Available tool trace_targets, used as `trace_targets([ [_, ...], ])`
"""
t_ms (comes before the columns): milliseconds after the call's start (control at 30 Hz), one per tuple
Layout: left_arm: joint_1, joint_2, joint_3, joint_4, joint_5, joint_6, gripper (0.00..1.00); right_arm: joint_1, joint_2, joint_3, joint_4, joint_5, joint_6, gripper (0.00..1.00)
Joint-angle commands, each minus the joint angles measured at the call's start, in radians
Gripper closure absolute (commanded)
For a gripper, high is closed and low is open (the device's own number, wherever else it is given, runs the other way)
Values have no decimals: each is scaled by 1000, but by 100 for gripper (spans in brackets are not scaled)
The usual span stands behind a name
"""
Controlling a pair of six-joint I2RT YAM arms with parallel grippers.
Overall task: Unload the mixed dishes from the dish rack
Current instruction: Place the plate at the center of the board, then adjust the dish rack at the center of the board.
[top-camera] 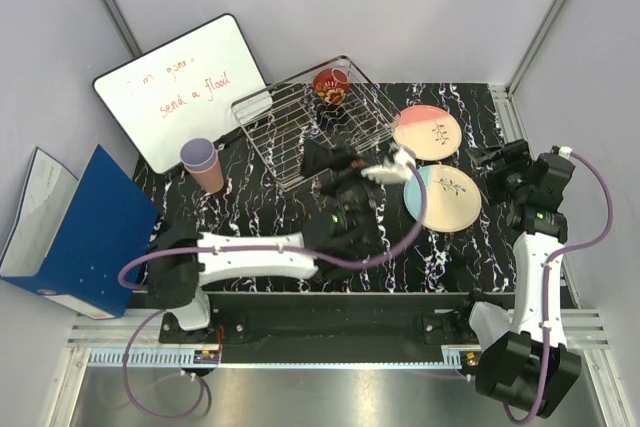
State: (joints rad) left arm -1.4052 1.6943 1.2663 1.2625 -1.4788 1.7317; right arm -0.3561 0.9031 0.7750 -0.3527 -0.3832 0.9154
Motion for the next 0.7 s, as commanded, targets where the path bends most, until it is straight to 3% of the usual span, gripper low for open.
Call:
trace_targets([
  [0,99,-131,179,-832,133,-805,1,25,26,53,221,-169,69,14],
  [33,123,-143,271,-1200,214,-1089,1,28,36,69,236,-177,68,14],
  [67,158,-124,502,-1503,330,-1347,1,29,46,87,247,-186,54,15],
  [100,249,-111,568,-1742,549,-1614,1,37,63,128,248,-203,39,15],
  [333,489,-39,703,-1773,1073,-1656,1,153,111,250,198,-164,-124,15],
  [500,745,70,817,-1832,1386,-1943,1,245,183,326,146,-94,-240,16],
  [667,847,209,841,-1829,1448,-2043,1,301,279,397,130,-49,-285,17],
])
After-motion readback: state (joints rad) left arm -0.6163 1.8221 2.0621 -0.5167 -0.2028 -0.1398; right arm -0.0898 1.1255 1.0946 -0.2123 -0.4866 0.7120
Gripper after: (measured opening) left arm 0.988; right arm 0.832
